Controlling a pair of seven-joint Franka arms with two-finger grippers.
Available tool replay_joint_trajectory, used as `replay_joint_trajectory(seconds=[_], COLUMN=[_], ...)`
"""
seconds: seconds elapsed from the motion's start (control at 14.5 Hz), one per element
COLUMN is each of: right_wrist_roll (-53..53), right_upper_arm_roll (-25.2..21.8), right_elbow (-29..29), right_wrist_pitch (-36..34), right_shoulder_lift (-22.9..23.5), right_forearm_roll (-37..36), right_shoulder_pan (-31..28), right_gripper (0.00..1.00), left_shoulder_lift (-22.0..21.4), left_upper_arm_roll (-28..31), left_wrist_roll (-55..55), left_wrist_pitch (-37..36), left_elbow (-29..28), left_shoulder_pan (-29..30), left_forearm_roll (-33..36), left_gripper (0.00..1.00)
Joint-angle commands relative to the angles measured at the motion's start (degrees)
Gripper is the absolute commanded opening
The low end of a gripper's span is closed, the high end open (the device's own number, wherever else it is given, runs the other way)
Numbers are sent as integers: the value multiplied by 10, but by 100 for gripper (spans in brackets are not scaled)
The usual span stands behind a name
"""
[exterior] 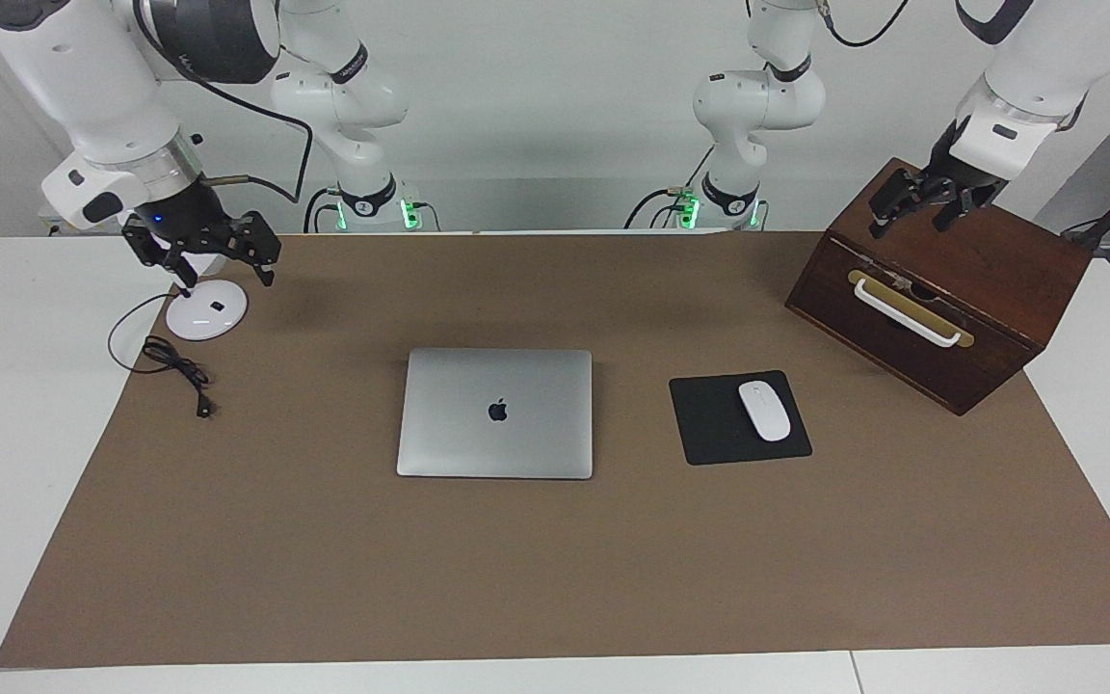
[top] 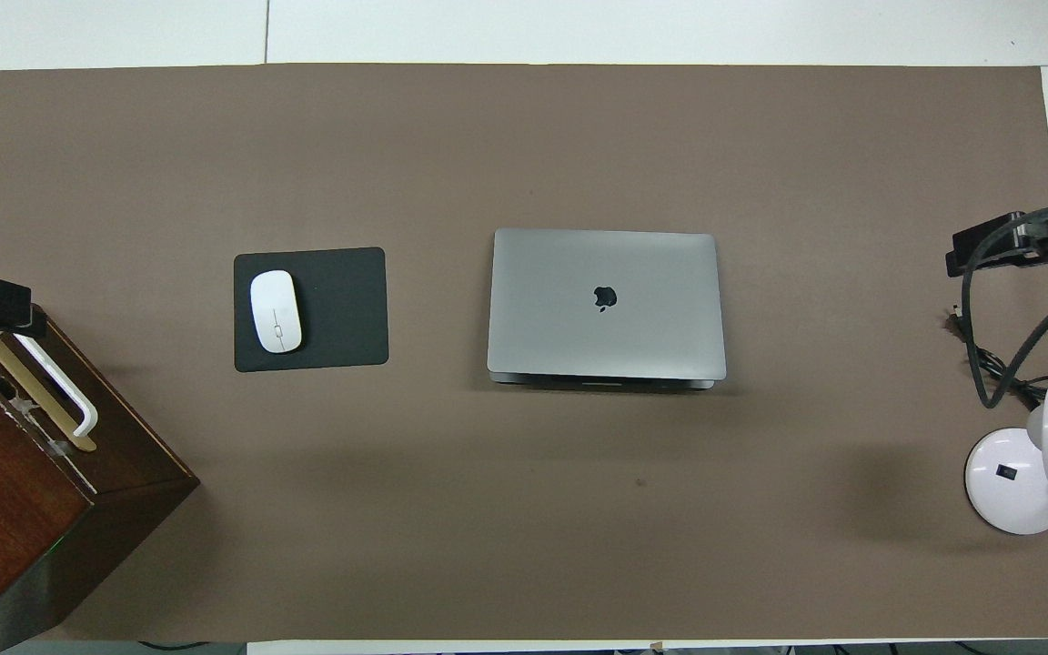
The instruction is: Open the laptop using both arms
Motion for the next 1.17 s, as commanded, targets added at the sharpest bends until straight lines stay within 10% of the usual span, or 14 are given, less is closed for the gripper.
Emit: replay_joint_trajectory(seconds=[0.0,1.1], right_wrist_roll=[-1,4], right_upper_arm_roll=[5,5], right_elbow=[2,-24], right_wrist_pitch=[6,17], right_shoulder_lift=[3,-9], right_forearm_roll=[0,2], right_shoulder_pan=[-4,6], right_gripper=[100,100], left_shoulder_lift=[-1,0], left_upper_arm_roll=[-1,-1], left_wrist_roll=[9,11], left_wrist_pitch=[9,10], left_elbow=[-4,-3], left_shoulder_pan=[5,5], left_forearm_roll=[-9,-10], left_gripper=[100,100])
